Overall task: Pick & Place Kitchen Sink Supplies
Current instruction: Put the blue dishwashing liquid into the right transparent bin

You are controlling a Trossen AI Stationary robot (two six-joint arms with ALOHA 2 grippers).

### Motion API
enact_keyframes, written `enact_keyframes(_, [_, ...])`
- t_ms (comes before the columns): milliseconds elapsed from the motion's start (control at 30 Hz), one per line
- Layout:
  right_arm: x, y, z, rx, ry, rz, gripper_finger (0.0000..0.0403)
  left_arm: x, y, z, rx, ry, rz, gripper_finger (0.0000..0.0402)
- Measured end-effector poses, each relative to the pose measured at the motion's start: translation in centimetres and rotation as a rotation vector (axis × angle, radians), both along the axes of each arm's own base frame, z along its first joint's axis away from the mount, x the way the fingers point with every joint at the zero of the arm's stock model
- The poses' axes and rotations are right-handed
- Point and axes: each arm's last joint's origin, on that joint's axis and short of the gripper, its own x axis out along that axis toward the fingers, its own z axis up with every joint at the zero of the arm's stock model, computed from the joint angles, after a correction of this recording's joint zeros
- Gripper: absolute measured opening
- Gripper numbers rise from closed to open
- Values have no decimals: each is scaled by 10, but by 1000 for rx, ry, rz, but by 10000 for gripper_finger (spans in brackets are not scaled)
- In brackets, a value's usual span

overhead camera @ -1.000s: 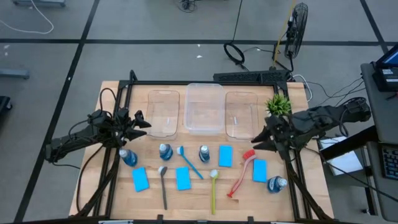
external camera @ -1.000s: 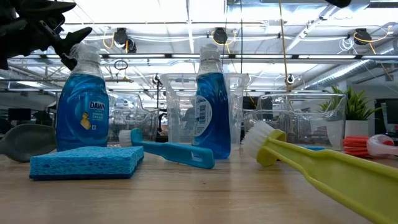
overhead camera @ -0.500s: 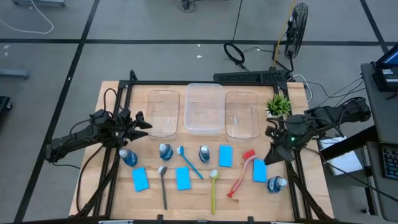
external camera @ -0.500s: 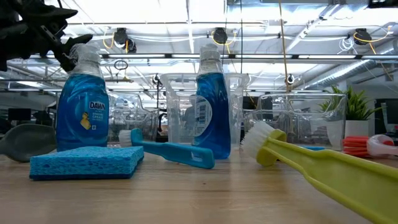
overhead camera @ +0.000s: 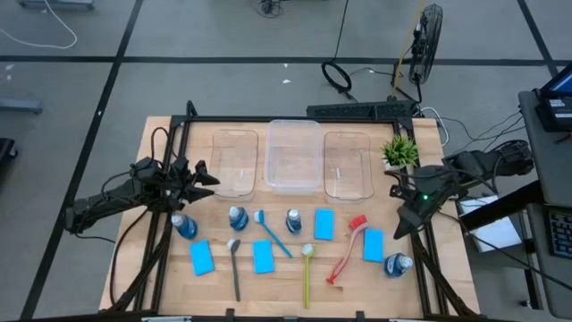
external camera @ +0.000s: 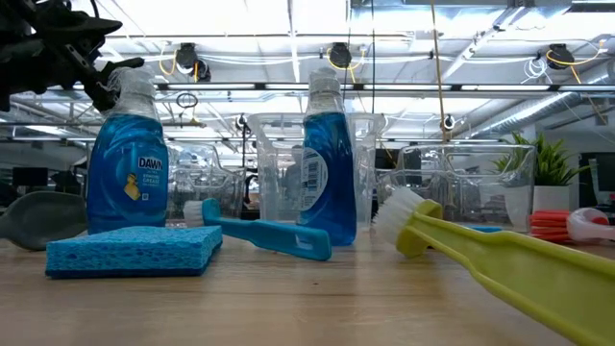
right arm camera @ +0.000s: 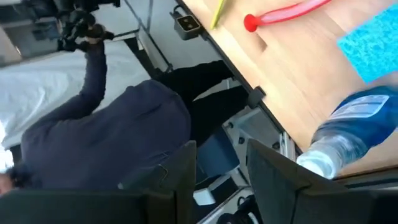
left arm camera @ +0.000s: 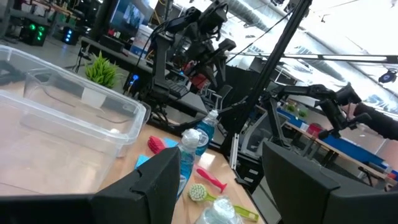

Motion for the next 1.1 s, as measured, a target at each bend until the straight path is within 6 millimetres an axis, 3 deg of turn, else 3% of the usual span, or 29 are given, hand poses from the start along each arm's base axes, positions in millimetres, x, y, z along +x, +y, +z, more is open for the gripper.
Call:
enact_keyframes(367, [-6,-3,2,-55,-83,-11,130,0,0,0,-2,0,0,228])
enact_keyframes(1100, [-3,-5,1,-70,-49,-115,130,0,1,0,8,-5,28,228])
